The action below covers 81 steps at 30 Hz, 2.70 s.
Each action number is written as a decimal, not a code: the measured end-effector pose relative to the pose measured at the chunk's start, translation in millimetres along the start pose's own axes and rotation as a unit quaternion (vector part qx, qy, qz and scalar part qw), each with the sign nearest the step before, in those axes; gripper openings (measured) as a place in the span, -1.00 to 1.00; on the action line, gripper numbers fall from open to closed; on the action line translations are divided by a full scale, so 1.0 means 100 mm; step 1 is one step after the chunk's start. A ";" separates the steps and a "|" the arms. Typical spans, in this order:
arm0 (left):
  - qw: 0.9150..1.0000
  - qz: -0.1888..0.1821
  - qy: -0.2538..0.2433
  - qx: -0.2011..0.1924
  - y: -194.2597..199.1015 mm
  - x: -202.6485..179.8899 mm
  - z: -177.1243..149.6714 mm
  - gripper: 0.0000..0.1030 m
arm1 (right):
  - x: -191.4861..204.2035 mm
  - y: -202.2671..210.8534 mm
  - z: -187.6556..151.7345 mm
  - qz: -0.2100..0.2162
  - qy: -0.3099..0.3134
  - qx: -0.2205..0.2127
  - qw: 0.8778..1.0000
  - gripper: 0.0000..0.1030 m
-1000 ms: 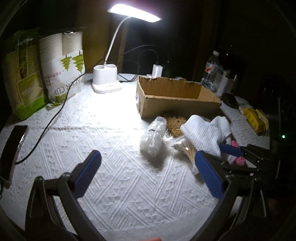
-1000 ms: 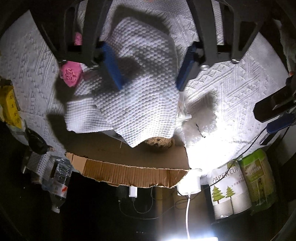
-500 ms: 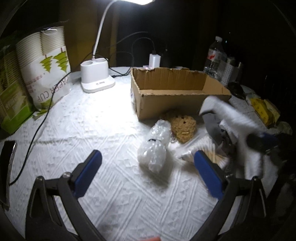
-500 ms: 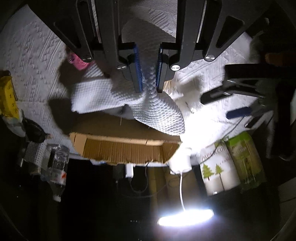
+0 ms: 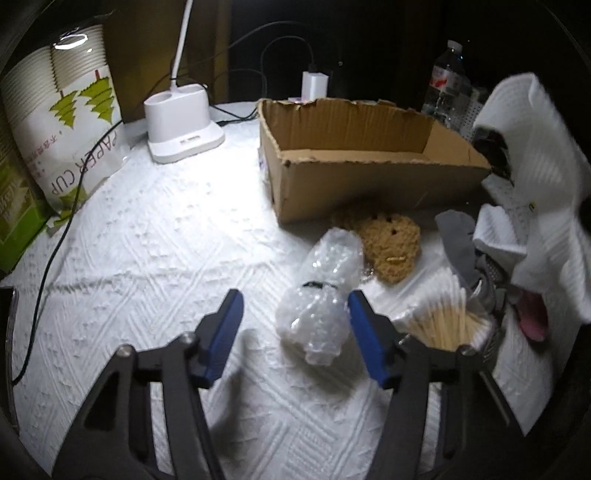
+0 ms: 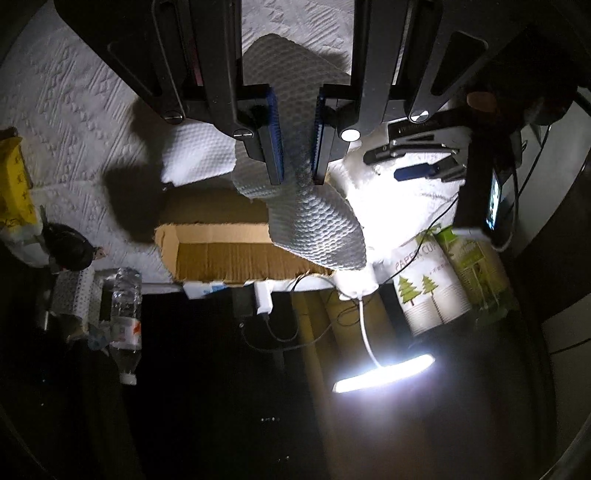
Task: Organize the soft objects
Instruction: 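Grasp the clear bubble-wrap bundle with the left tool, then carry the bubble wrap into the cardboard box with the left tool while the right tool carries the towel in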
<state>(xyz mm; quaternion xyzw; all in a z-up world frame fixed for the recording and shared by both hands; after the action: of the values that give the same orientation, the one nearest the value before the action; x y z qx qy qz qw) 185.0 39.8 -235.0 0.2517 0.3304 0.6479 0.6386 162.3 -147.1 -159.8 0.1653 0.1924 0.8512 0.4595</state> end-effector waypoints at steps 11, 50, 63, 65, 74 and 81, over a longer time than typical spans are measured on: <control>0.999 -0.032 0.010 -0.013 0.13 -0.12 0.08 -0.36 | -0.09 0.06 0.09 -0.016 0.012 -0.010 1.000 -0.68; 0.991 -0.037 -0.035 -0.126 0.76 -0.72 1.15 -0.37 | -0.55 -0.05 0.74 -0.032 0.053 -0.045 0.997 -0.68; 0.991 -0.045 -0.026 -0.126 0.29 -0.88 1.51 -0.37 | -0.82 -0.54 0.94 -0.034 0.059 -0.031 0.997 -0.68; 0.991 -0.051 -0.021 -0.122 0.19 -0.90 1.55 -0.37 | -0.86 -0.64 0.96 -0.033 0.058 -0.027 0.997 -0.68; 0.993 -0.060 -0.025 -0.100 -0.27 -1.06 1.63 -0.37 | -1.05 -1.11 0.93 -0.034 0.053 0.004 0.998 -0.68; 0.995 -0.062 -0.011 -0.072 -0.64 -1.10 1.57 -0.37 | -1.16 -1.41 0.79 -0.037 0.049 0.041 0.997 -0.68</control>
<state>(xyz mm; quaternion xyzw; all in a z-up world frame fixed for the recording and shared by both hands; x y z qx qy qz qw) 350.8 -55.1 -169.4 0.1913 0.2910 0.6259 0.6978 360.4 -160.5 -171.1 0.1353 0.2555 0.8320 0.4734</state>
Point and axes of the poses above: each gripper's, at about its wrist camera, not at the fingertips, and y roughly against the way its jaws point, x to its left, z to its top, the point moved 8 cm from there along -y, roughly the way its jaws point, and after that the axes turned 3 degrees about -x, right-handed, at the moved point
